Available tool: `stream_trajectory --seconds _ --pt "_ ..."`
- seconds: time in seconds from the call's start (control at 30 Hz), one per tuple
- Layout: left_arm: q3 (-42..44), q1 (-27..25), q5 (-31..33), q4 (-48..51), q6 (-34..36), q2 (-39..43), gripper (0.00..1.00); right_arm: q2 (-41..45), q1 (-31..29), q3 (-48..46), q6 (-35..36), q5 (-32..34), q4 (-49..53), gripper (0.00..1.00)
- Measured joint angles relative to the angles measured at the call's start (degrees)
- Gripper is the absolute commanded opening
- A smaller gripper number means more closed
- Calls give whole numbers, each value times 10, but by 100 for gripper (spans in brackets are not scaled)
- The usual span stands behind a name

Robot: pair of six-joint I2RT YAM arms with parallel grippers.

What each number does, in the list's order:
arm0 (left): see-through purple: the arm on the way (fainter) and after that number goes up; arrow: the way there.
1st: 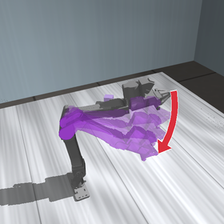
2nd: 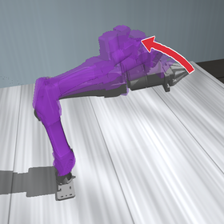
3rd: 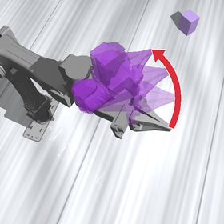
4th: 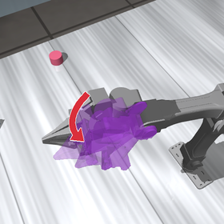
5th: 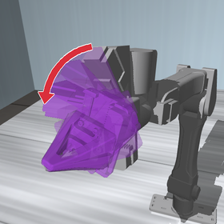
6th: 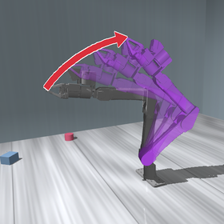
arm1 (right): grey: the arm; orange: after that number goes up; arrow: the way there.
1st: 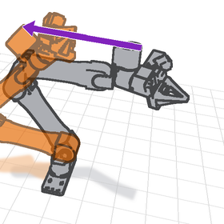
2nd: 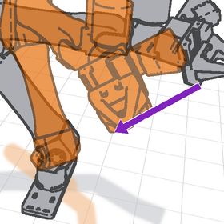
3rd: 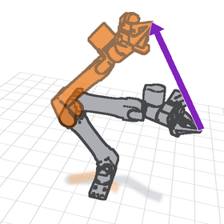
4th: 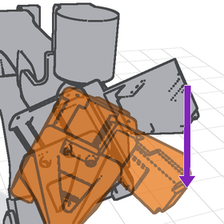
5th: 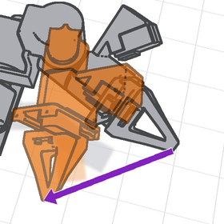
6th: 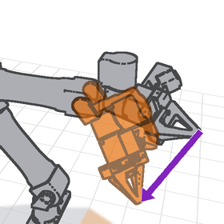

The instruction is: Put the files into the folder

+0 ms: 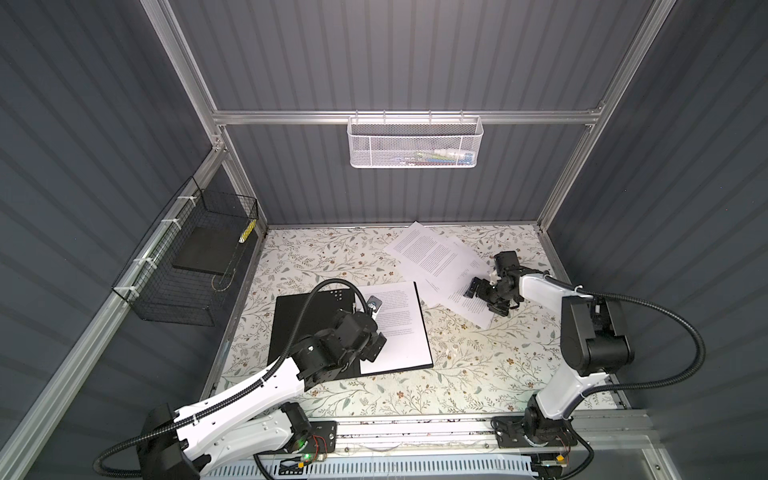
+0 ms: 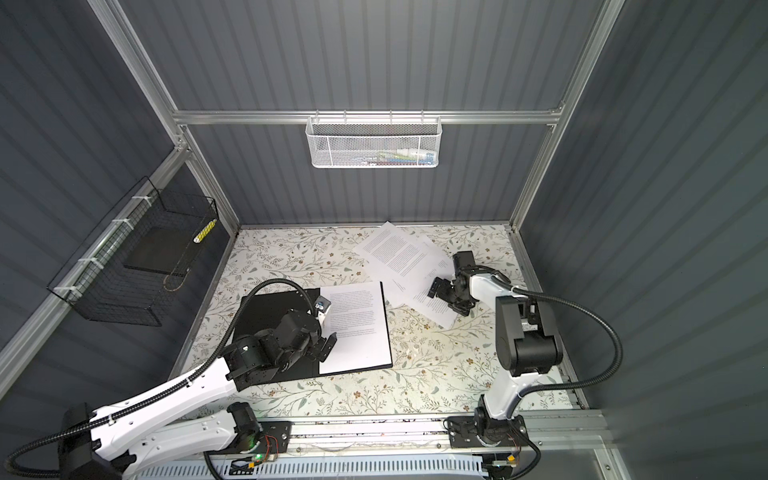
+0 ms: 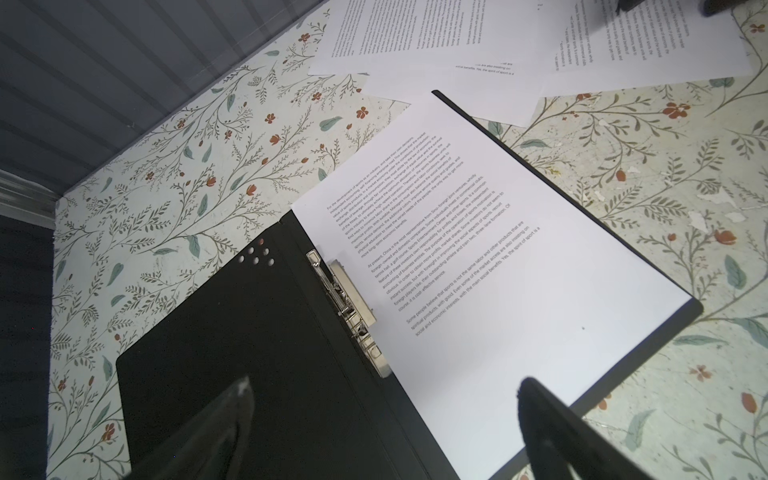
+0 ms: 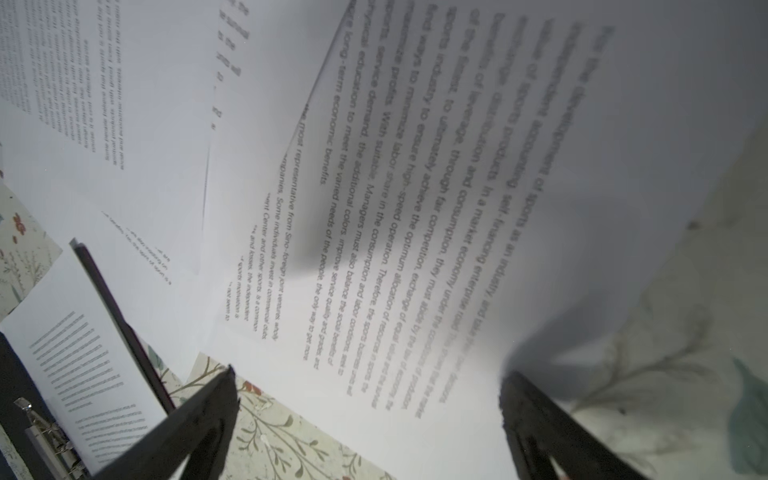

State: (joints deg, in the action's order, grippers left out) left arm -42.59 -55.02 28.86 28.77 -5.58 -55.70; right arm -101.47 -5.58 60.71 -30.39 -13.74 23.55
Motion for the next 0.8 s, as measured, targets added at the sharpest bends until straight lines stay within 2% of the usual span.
stream_trajectory --seconds 0.23,0.43,0.67,0.8 --pt "0 0 -3 2 -2 6 100 5 0 -10 -8 -14 -21 99" --pt "-4 0 -38 0 -9 10 100 40 -4 -54 -33 -51 -18 99" --pt "-27 0 -75 -11 -46 10 100 90 -54 -103 -86 -49 4 99" --pt "-65 0 -105 -21 -78 -36 100 161 -92 -172 -127 -50 4 99"
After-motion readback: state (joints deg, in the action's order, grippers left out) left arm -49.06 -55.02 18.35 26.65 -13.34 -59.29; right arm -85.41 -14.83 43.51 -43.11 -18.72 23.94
